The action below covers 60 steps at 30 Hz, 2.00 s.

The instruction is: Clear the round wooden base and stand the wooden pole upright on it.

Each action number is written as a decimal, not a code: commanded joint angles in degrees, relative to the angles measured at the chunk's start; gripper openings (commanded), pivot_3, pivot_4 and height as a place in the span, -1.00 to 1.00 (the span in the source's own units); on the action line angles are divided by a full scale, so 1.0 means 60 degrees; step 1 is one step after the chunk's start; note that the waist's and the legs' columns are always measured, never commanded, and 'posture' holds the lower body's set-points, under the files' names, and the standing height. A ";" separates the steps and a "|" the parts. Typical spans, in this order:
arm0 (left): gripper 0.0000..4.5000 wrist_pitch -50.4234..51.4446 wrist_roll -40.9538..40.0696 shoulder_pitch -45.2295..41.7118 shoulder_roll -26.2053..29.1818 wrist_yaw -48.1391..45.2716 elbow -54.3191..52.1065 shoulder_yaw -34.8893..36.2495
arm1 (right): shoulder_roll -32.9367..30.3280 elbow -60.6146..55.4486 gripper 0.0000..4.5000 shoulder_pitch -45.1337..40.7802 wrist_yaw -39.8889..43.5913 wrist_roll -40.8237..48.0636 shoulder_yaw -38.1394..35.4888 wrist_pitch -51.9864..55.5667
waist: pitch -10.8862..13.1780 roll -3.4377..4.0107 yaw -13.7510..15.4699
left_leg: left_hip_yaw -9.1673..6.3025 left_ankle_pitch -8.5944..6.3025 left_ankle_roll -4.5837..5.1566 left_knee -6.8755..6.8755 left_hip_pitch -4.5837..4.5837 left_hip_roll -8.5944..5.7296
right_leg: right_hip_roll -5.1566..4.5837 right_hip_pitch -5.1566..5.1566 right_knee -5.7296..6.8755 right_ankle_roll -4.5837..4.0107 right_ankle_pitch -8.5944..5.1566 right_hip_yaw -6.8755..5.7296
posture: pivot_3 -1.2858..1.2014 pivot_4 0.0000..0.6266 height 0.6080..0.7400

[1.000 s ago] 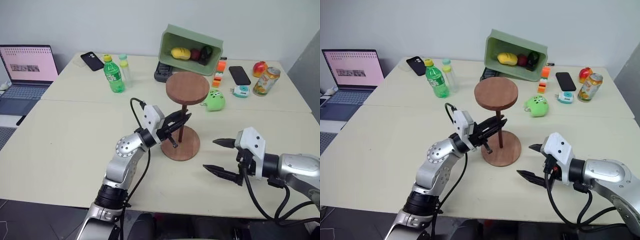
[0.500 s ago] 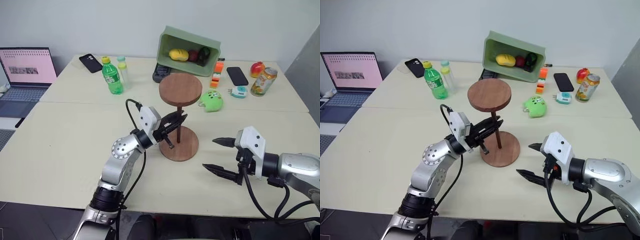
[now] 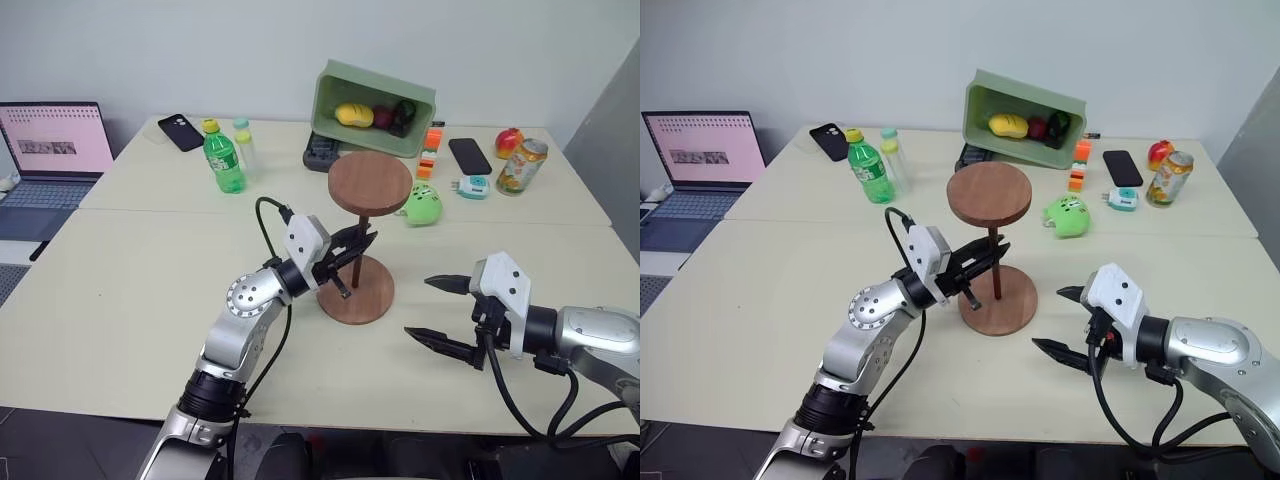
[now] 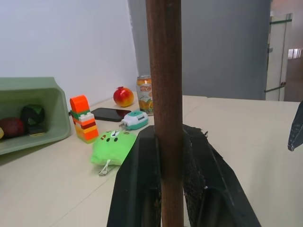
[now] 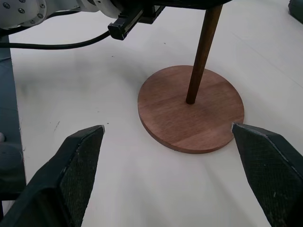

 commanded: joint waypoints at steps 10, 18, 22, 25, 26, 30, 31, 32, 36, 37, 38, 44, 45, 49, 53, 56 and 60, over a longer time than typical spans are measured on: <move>-0.89 0.0984 0.0646 0.0920 0.0544 0.0818 0.1216 0.0338 | 0.0051 -0.0139 1.00 -0.0158 -0.0032 -0.0081 -0.0041 -0.0209 | -0.0026 -0.0017 -0.0156 | -0.0006 0.0000 -0.0002 -0.0008 0.0024 0.0011 | 0.0010 0.0026 -0.0001 0.0010 -0.0006 0.0006 | 0.03 -0.52 1.00; -0.89 0.0755 0.0617 0.1026 0.0664 0.0647 0.0864 0.0313 | 0.0082 -0.0136 1.00 -0.0209 -0.0044 -0.0088 -0.0021 -0.0216 | -0.0026 -0.0017 -0.0171 | -0.0004 -0.0001 -0.0003 -0.0014 0.0023 0.0016 | 0.0008 0.0027 -0.0005 0.0045 -0.0027 0.0018 | 0.03 -0.52 1.00; -0.51 0.0745 0.0575 0.0955 0.1015 0.0106 0.0469 0.0115 | 0.0096 -0.0124 1.00 -0.0238 -0.0047 -0.0085 -0.0005 -0.0210 | -0.0008 0.0004 -0.0204 | -0.0003 -0.0002 -0.0004 -0.0021 0.0024 0.0026 | 0.0006 0.0025 -0.0013 0.0046 -0.0028 0.0020 | 0.03 -0.52 1.00; -0.22 0.0770 0.0578 0.0779 0.1300 -0.0432 0.0303 -0.0043 | 0.0094 -0.0103 1.00 -0.0251 -0.0044 -0.0088 0.0003 -0.0209 | 0.0098 0.0017 -0.0190 | 0.0019 -0.0001 -0.0004 -0.0041 -0.0009 0.0015 | 0.0016 -0.0042 -0.0002 0.0044 -0.0028 0.0022 | 0.03 -0.52 1.00; -0.11 0.0696 0.0644 0.0681 0.1368 -0.0610 0.0321 -0.0079 | 0.0089 -0.0094 1.00 -0.0249 -0.0036 -0.0098 0.0007 -0.0218 | 0.0106 0.0002 -0.0134 | -0.0010 0.0002 -0.0007 -0.0025 -0.0100 0.0021 | 0.0018 -0.0106 0.0002 0.0007 -0.0007 0.0015 | 0.03 -0.52 1.00; -0.01 0.0719 0.0761 0.0194 0.1486 -0.1199 0.0464 -0.0163 | 0.0099 -0.0055 1.00 -0.0250 -0.0019 -0.0141 0.0039 -0.0253 | 0.0108 -0.0001 0.0197 | -0.0046 0.0041 -0.0072 0.0026 -0.0345 -0.0010 | -0.0016 -0.0310 0.0004 -0.0002 0.0003 -0.0022 | 0.03 -0.52 1.00; -0.01 0.0741 0.0743 0.0124 0.1502 -0.1318 0.0459 -0.0172 | 0.0101 -0.0052 1.00 -0.0239 -0.0015 -0.0150 0.0039 -0.0260 | 0.0109 -0.0001 0.0226 | -0.0041 0.0040 -0.0072 0.0024 -0.0349 -0.0015 | -0.0025 -0.0310 -0.0007 -0.0001 0.0002 -0.0020 | 0.03 -0.52 1.00; -0.01 0.0759 0.0713 0.0080 0.1531 -0.1445 0.0427 -0.0186 | 0.0104 -0.0054 1.00 -0.0222 -0.0009 -0.0157 0.0033 -0.0267 | 0.0109 -0.0001 0.0226 | -0.0032 0.0039 -0.0070 0.0020 -0.0353 -0.0024 | -0.0035 -0.0309 -0.0024 -0.0001 0.0002 -0.0017 | 0.03 -0.52 1.00; -0.01 0.0939 0.0563 0.0046 0.1793 -0.1995 0.0170 -0.0142 | 0.0119 -0.0076 1.00 -0.0183 -0.0020 -0.0176 0.0024 -0.0262 | 0.0112 -0.0005 0.0184 | -0.0018 0.0031 -0.0056 0.0016 -0.0351 -0.0030 | -0.0042 -0.0309 -0.0031 0.0002 0.0004 -0.0014 | 0.03 -0.52 1.00; -0.01 0.1031 0.0477 0.0043 0.1911 -0.2210 0.0058 -0.0111 | 0.0123 -0.0080 1.00 -0.0174 -0.0024 -0.0179 0.0018 -0.0260 | 0.0115 -0.0009 0.0153 | -0.0021 0.0019 -0.0033 0.0016 -0.0348 -0.0028 | -0.0040 -0.0309 -0.0023 0.0002 0.0004 -0.0015 | 0.03 -0.52 1.00; -0.01 0.1126 0.0411 0.0001 0.2110 -0.2469 -0.0023 -0.0056 | 0.0123 -0.0081 1.00 -0.0156 -0.0019 -0.0181 0.0008 -0.0264 | 0.0116 -0.0008 0.0135 | -0.0026 0.0016 -0.0028 0.0016 -0.0342 -0.0019 | -0.0031 -0.0309 -0.0012 0.0002 0.0004 -0.0014 | 0.03 -0.52 1.00; -0.01 0.1052 0.0508 -0.0301 0.3184 -0.3294 0.0183 0.0415 | 0.0140 -0.0026 1.00 -0.0009 0.0072 -0.0308 -0.0017 -0.0404 | 0.0121 -0.0010 0.0108 | -0.0028 0.0014 -0.0024 0.0012 -0.0322 -0.0005 | -0.0009 -0.0306 0.0013 0.0000 0.0003 -0.0019 | 0.03 -0.52 1.00; -0.01 0.1113 0.0593 -0.0370 0.3441 -0.3387 0.0249 0.0482 | 0.0125 0.0007 1.00 0.0038 0.0120 -0.0373 -0.0015 -0.0479 | 0.0121 -0.0010 0.0109 | -0.0029 0.0014 -0.0024 0.0012 -0.0322 -0.0005 | -0.0008 -0.0306 0.0013 0.0000 0.0003 -0.0020 | 0.03 -0.52 1.00; -0.01 0.1467 0.0426 -0.0138 0.4727 -0.3940 0.0060 0.1134 | 0.0007 0.0247 1.00 0.0256 0.0487 -0.0556 -0.0224 -0.0927 | 0.0126 -0.0008 0.0086 | -0.0017 0.0014 -0.0023 0.0010 -0.0318 -0.0005 | -0.0009 -0.0307 0.0012 0.0000 0.0003 -0.0021 | 0.03 -0.52 1.00; 0.35 0.1934 0.0002 0.0478 0.5694 -0.4336 -0.0495 0.1911 | -0.0176 0.0687 1.00 0.0454 0.0977 -0.0760 -0.0642 -0.1466 | 0.0142 -0.0002 0.0059 | -0.0014 0.0013 -0.0022 0.0007 -0.0319 -0.0001 | -0.0009 -0.0311 0.0010 -0.0001 0.0002 -0.0021 | 0.03 -0.52 1.00; 0.64 0.2174 -0.0087 0.0817 0.6059 -0.4329 -0.0793 0.2267 | -0.0212 0.0929 1.00 0.0504 0.1235 -0.0808 -0.0851 -0.1751 | 0.0144 -0.0001 0.0071 | -0.0013 0.0013 -0.0022 0.0009 -0.0319 -0.0004 | -0.0015 -0.0310 0.0013 -0.0001 0.0002 -0.0018 | 0.03 -0.52 1.00; 0.94 0.3270 -0.0718 0.2094 0.6467 -0.4082 -0.1904 0.3549 | -0.0517 0.1431 1.00 0.0561 0.2080 -0.0750 -0.1182 -0.2167 | 0.0152 -0.0001 0.0076 | -0.0016 0.0012 -0.0021 0.0011 -0.0319 -0.0004 | -0.0018 -0.0305 0.0012 -0.0001 0.0002 -0.0013 | 0.03 -0.52 1.00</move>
